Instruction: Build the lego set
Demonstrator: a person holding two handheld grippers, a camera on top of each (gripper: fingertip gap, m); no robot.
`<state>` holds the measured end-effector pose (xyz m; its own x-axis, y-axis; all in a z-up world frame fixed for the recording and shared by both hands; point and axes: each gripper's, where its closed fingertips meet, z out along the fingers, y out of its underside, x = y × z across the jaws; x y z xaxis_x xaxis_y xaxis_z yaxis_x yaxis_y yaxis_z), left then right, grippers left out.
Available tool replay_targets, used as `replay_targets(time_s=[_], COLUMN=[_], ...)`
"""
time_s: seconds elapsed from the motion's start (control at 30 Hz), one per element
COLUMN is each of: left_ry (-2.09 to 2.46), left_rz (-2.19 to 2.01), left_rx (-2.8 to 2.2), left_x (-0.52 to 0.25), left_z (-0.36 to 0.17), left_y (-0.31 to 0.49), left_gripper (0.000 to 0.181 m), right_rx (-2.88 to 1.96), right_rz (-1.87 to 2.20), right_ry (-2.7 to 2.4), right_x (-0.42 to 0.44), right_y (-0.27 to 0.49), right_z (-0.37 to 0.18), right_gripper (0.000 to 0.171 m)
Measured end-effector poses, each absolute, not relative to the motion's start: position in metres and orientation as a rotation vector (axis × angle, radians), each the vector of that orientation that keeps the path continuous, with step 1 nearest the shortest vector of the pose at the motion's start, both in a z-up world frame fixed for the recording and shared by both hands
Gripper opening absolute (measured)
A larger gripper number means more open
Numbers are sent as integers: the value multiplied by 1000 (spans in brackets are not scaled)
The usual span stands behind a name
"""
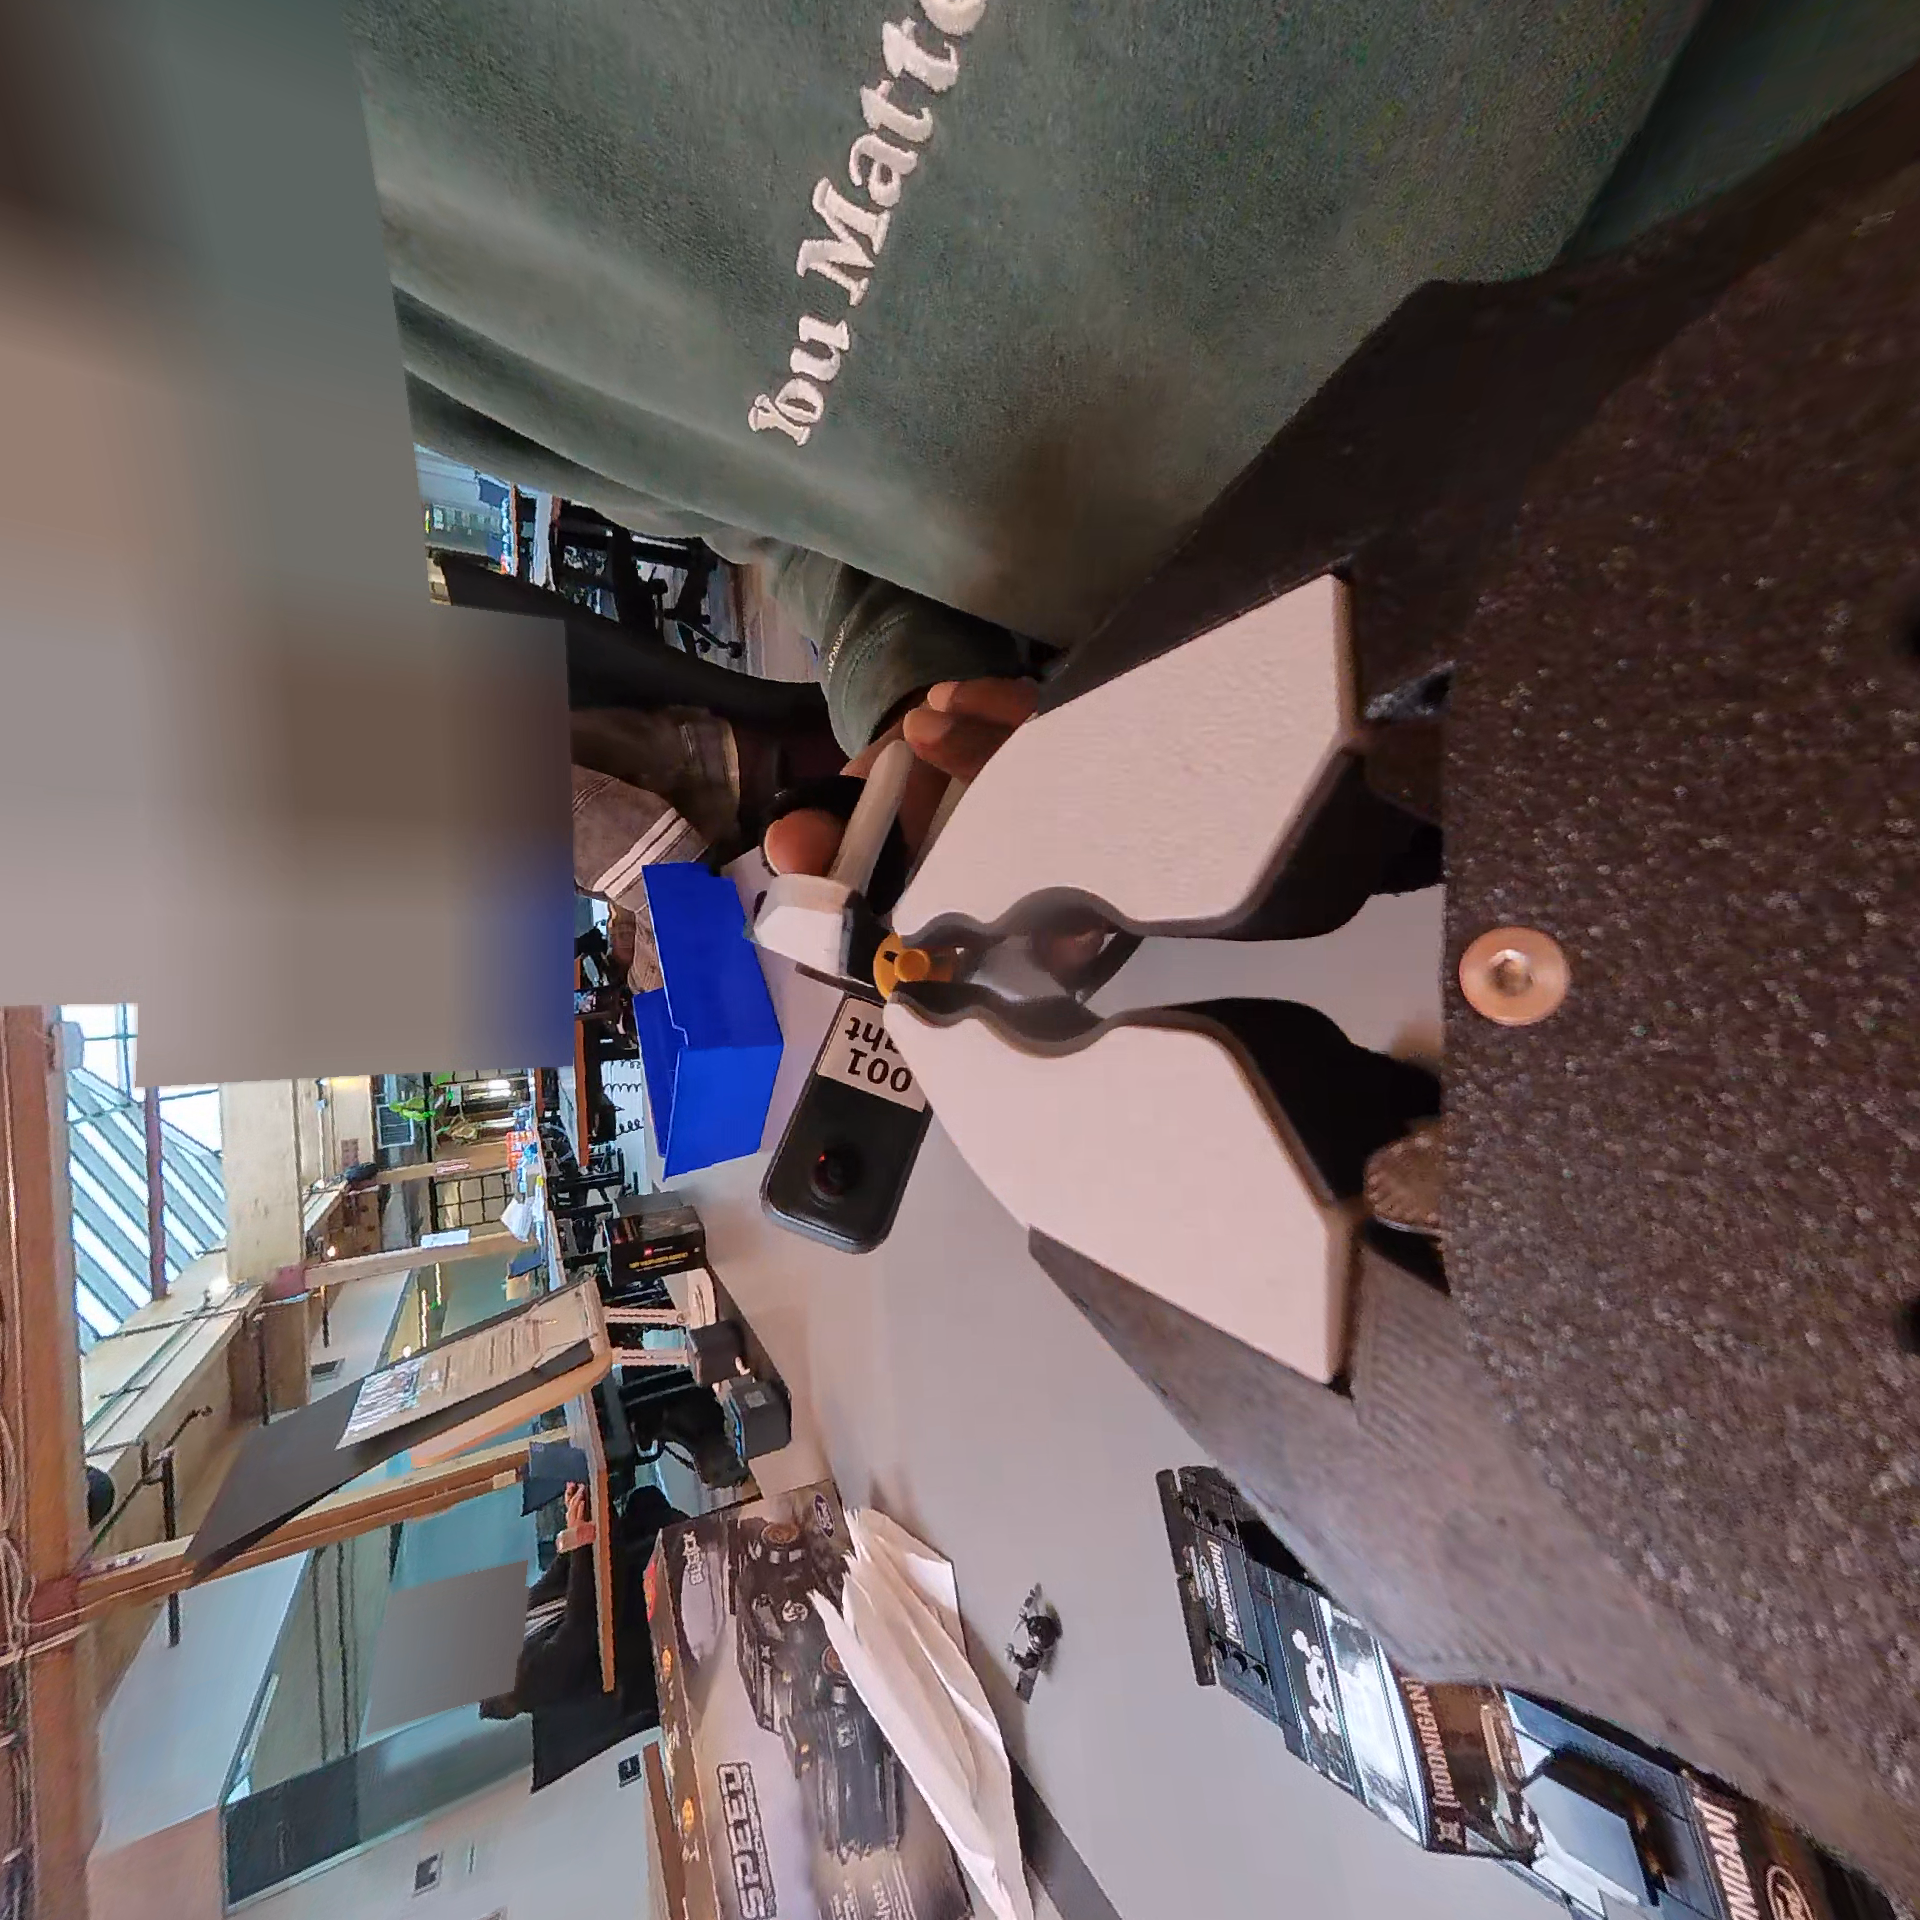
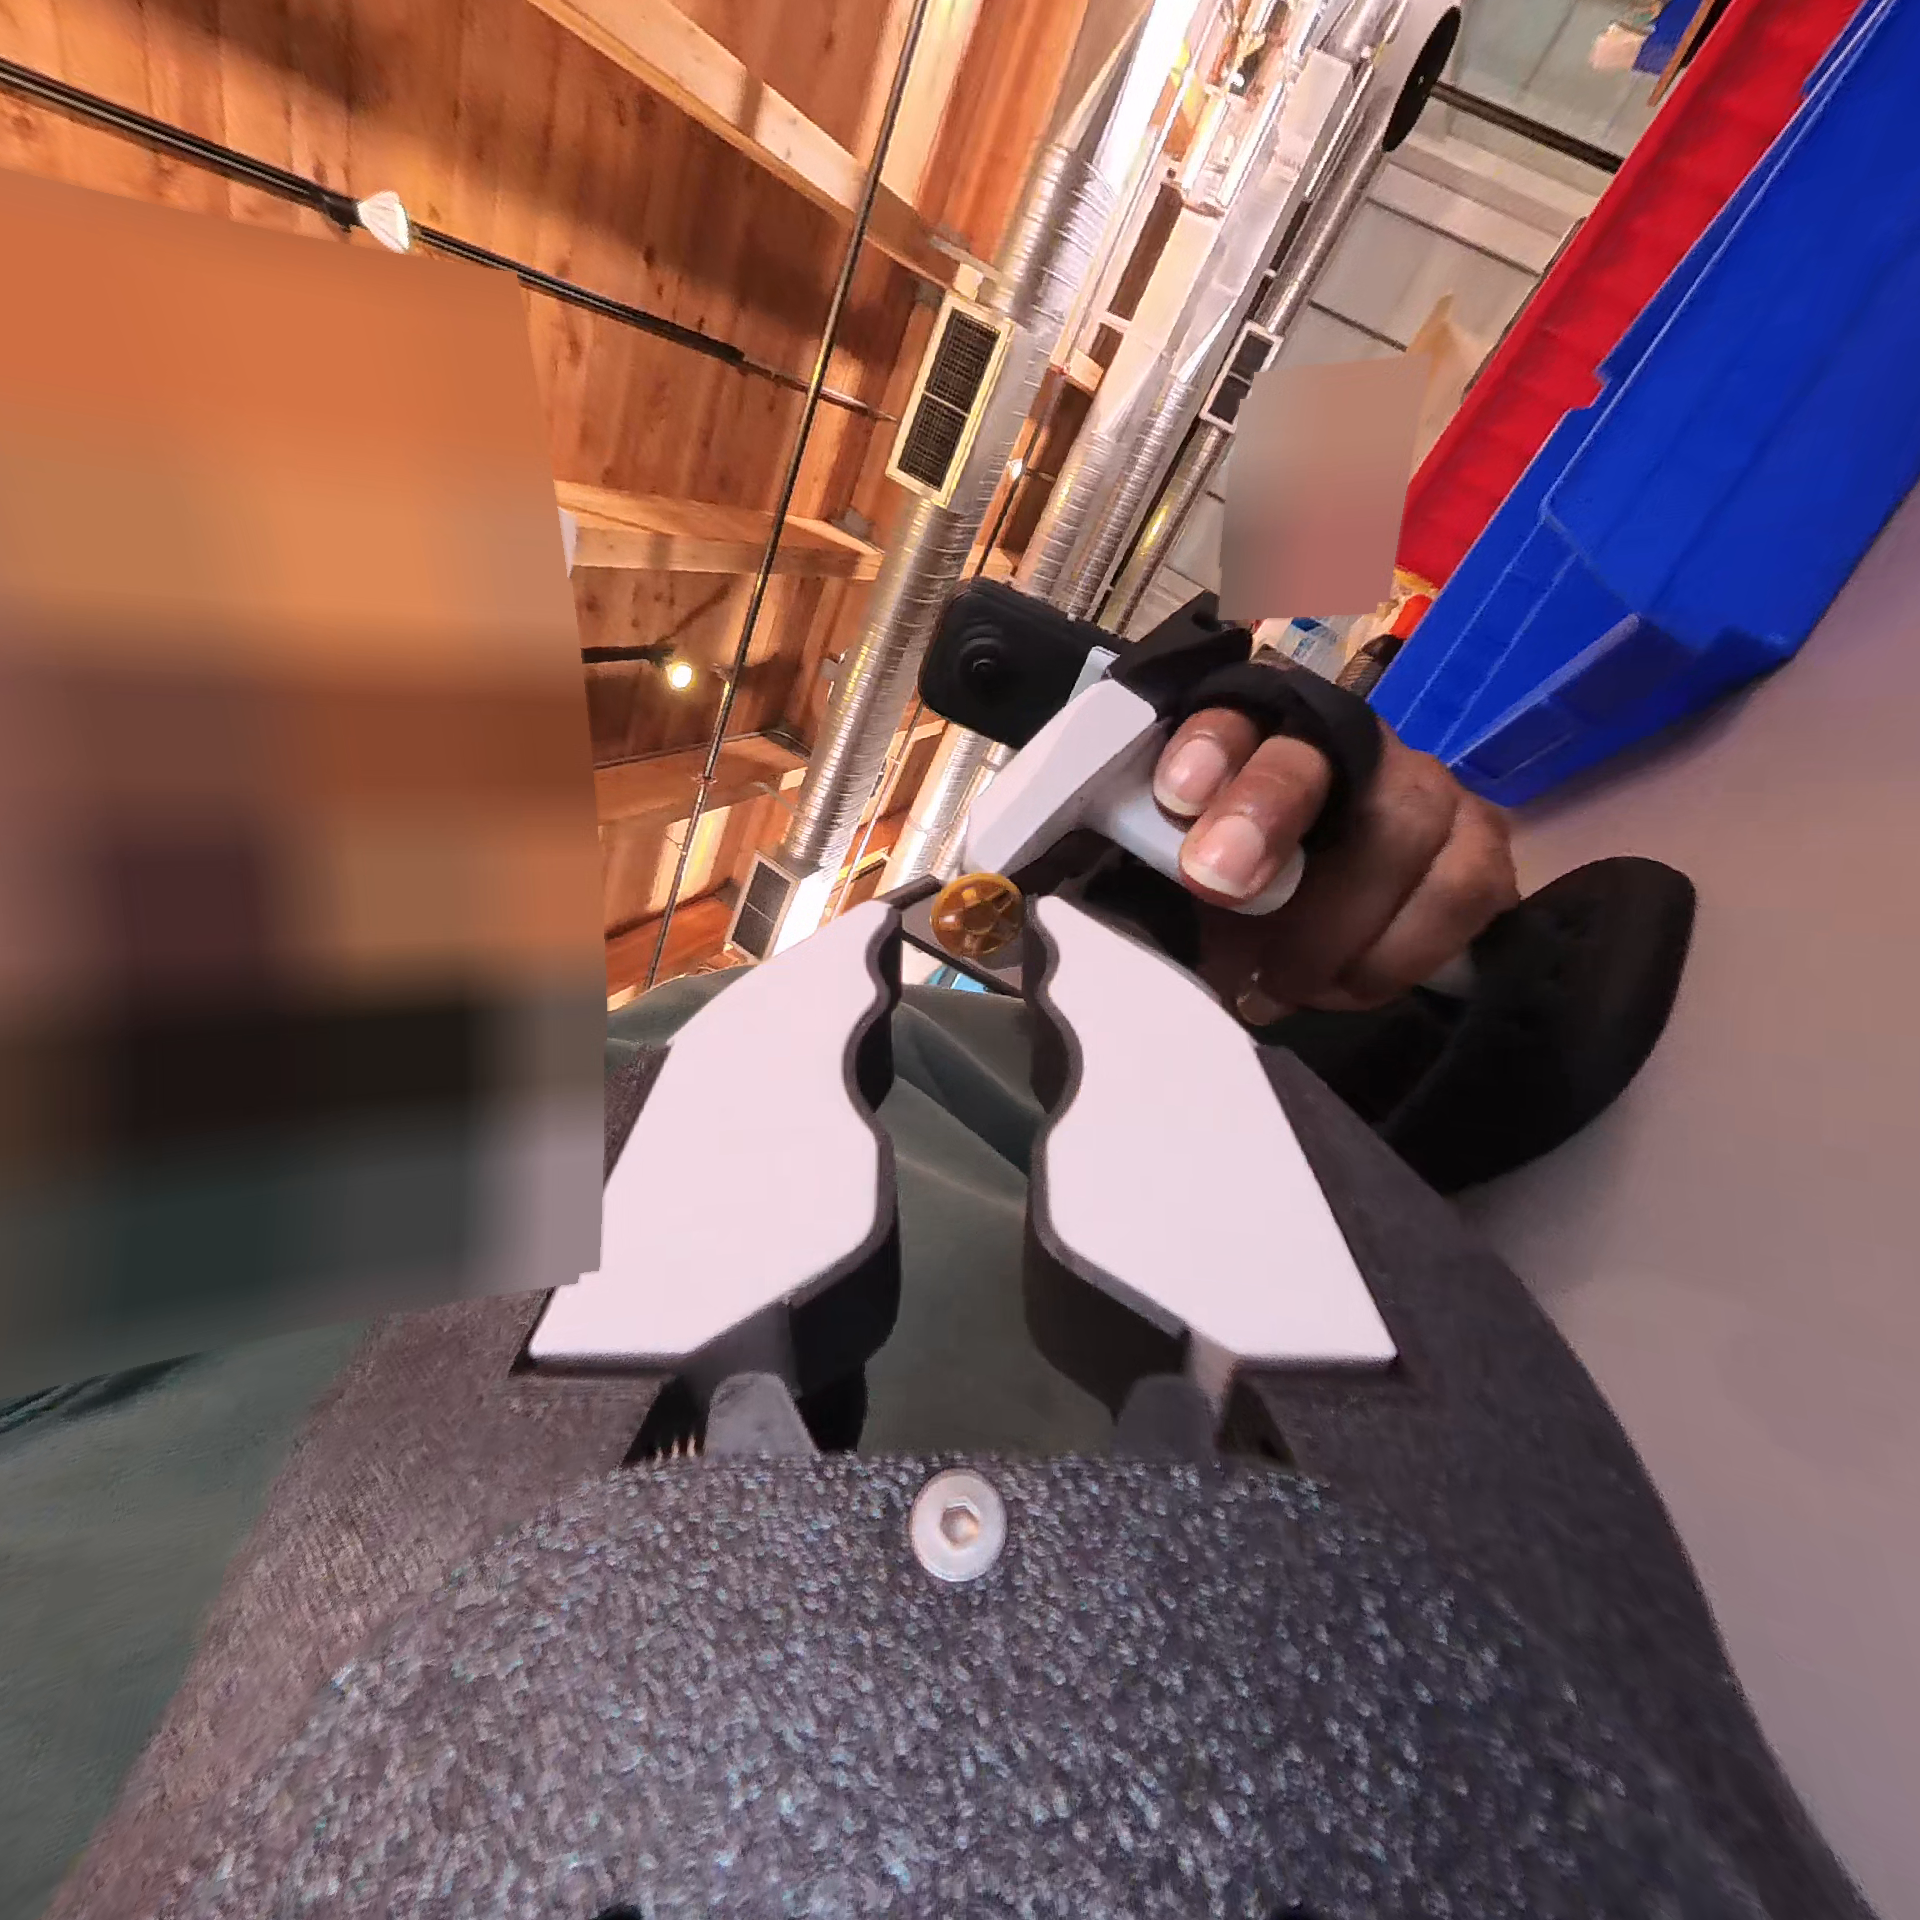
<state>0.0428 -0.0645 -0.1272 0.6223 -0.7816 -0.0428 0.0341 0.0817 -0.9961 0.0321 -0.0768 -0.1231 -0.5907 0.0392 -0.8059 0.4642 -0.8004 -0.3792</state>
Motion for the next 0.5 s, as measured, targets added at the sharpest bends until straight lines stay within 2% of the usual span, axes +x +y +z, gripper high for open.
replay_targets(time_s=[0.2, 0.3, 0.33, 0.5], left_ry=[713, 747, 756, 653], left_rz=[-678, -665, -659, -605], left_rx=[-1378, -1426, -1448, -1526], left_x=[42, 41, 38, 3], left_z=[-132, -141, -144, -150], left_y=[-65, -67, -68, -64], left_gripper=[6, 6, 12, 16], right_rx=[1363, 1482, 1551, 1885], right_rz=[-2453, -2390, -2335, -1523], right_ry=[966, 1240, 1393, 2402], right_x=[31, 32, 32, 27], right_y=[-75, -75, -72, -33], right_z=[-130, -142, -149, -222], right_gripper=[15, 15, 15, 15])
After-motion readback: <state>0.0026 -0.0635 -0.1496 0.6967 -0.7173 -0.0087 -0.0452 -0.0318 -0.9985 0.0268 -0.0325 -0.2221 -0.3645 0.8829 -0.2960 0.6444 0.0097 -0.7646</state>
